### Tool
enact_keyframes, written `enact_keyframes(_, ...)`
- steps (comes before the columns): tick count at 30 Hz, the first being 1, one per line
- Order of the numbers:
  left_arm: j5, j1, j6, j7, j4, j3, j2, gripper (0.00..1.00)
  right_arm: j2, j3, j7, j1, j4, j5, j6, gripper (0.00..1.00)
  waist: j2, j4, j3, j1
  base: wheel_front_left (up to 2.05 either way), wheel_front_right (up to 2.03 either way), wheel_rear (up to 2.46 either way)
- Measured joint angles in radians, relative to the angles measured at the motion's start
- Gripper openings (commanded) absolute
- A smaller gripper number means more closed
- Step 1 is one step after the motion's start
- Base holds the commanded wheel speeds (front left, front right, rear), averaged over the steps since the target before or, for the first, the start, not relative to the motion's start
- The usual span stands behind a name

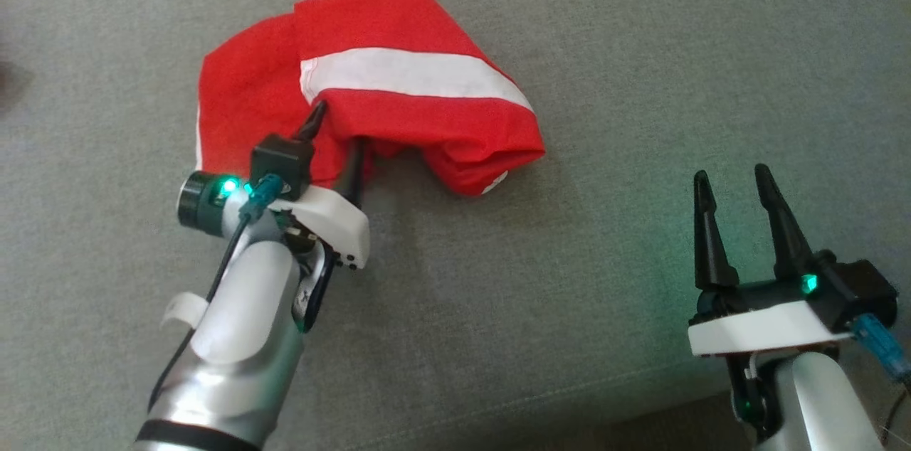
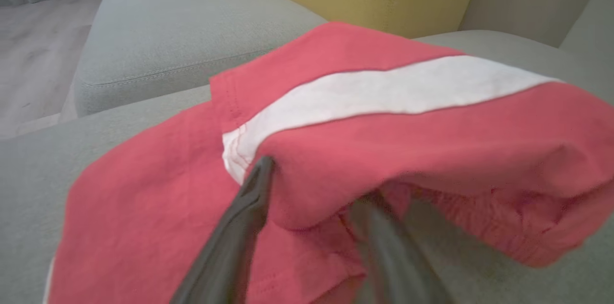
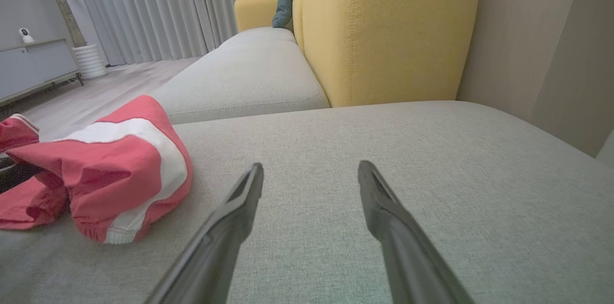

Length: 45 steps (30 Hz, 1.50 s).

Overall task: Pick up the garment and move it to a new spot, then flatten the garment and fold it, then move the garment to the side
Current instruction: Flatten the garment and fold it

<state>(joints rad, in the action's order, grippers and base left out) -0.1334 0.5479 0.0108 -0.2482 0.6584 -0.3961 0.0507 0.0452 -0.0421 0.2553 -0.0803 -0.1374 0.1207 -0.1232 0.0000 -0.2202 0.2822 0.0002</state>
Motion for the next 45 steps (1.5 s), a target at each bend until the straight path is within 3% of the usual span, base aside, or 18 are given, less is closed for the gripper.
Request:
enact_keyframes(1, 0.000, 0.000, 0.007, 0.000, -0.002, 0.004, 0.001, 0.00, 0.000, -0.001, 0.000, 0.000, 0.001, 0.006, 0.000, 1.00, 0.0000, 0.003, -0.002, -0.0001, 0.00, 0.00, 0.00)
enact_keyframes(9, 0.056, -0.031, 0.051, -0.001, -0.190, 0.019, 0.040, 0.00, 0.000, -0.001, 0.000, 0.002, 0.004, 0.011, 0.000, 1.00, 0.0000, 0.066, -0.030, -0.0001, 0.00, 0.00, 0.00)
enact_keyframes(16, 0.089, -0.206, 0.087, -0.003, -0.296, 0.014, 0.100, 0.00, 0.000, -0.005, 0.000, 0.010, -0.005, 0.011, 0.000, 1.00, 0.0000, 0.150, -0.065, -0.0002, 0.00, 0.00, 0.00)
enact_keyframes(24, 0.061, -0.321, 0.121, -0.006, -0.273, 0.041, 0.116, 0.00, 0.000, -0.015, 0.000, 0.009, -0.023, 0.011, 0.000, 1.00, 0.0000, 0.220, -0.070, -0.0002, 0.00, 0.00, 0.00)
enact_keyframes(38, 0.035, -0.376, 0.126, -0.006, -0.209, 0.054, 0.070, 0.00, 0.000, -0.094, 0.000, 0.007, -0.123, -0.018, 0.000, 1.00, 0.0000, 0.242, -0.054, -0.0002, 0.00, 0.00, 0.00)
enact_keyframes(40, 0.031, -0.376, 0.122, -0.006, -0.214, 0.056, 0.063, 0.71, 0.001, -0.104, 0.000, 0.005, -0.150, -0.018, 0.000, 1.00, 0.0000, 0.248, -0.056, -0.0002, 0.00, 0.00, 0.00)
enact_keyframes(41, 0.024, -0.376, 0.115, -0.006, -0.222, 0.059, 0.059, 1.00, 0.001, -0.109, 0.000, 0.003, -0.164, -0.018, 0.000, 1.00, 0.0000, 0.252, -0.058, -0.0002, 0.00, 0.00, 0.00)
enact_keyframes(45, 0.005, -0.376, 0.091, -0.006, -0.257, 0.070, 0.044, 1.00, 0.001, -0.121, 0.000, -0.007, -0.201, -0.026, 0.000, 1.00, 0.0000, 0.265, -0.065, -0.0002, 0.00, 0.00, 0.00)
